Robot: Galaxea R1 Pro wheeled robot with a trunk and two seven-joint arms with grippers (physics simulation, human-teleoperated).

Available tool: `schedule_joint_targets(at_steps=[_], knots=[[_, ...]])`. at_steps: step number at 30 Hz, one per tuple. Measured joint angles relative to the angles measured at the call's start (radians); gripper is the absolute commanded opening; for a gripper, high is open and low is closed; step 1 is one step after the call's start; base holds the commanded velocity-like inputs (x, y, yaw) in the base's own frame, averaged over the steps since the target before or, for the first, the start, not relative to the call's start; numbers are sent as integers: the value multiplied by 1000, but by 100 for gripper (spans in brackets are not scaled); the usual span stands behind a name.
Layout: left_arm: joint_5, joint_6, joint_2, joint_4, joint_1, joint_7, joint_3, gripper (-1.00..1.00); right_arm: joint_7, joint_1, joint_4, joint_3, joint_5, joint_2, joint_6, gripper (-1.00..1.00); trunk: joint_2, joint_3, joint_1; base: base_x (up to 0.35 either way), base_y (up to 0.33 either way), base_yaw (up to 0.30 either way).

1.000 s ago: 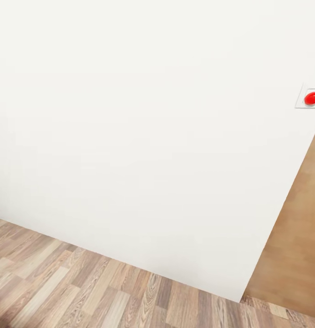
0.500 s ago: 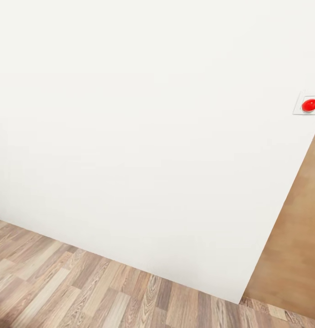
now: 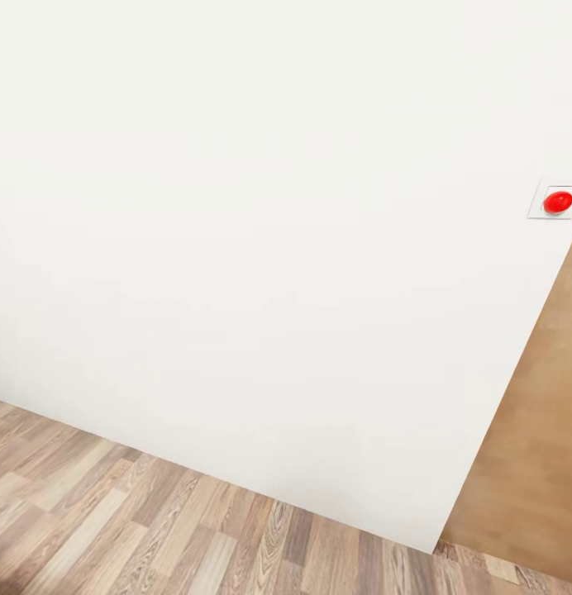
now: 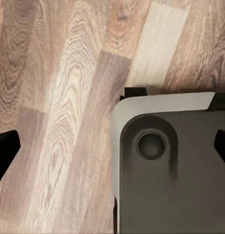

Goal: Put all the toys in the child's room - the three board games (two on the bed and one on the table), the two jigsaw puzzles on the table, and the tennis ball on the table - inside the toy box on the table in the child's room.

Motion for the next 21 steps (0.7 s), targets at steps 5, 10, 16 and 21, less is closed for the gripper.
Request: schedule_joint_targets(at_steps=[5,10,16,21], knots=[[4,0,37,-8,-59,0,4,100,-11,-58,-86,-8,-24,15,116,100,35,16,-19,0,0,0],[10,-1,58,-9,-144,1,9,100,-78,-171,-165,-36,-142,8,302,100,70,32,-38,0,0,0],[11,-3,60,-17,-168,1,11,100,-126,-213,-180,-42,-192,6,317,100,112,50,-61,0,0,0],[11,-46,61,-21,-171,-1,8,100,-132,-216,-181,-37,-194,9,238,100,147,66,-81,0,0,0]])
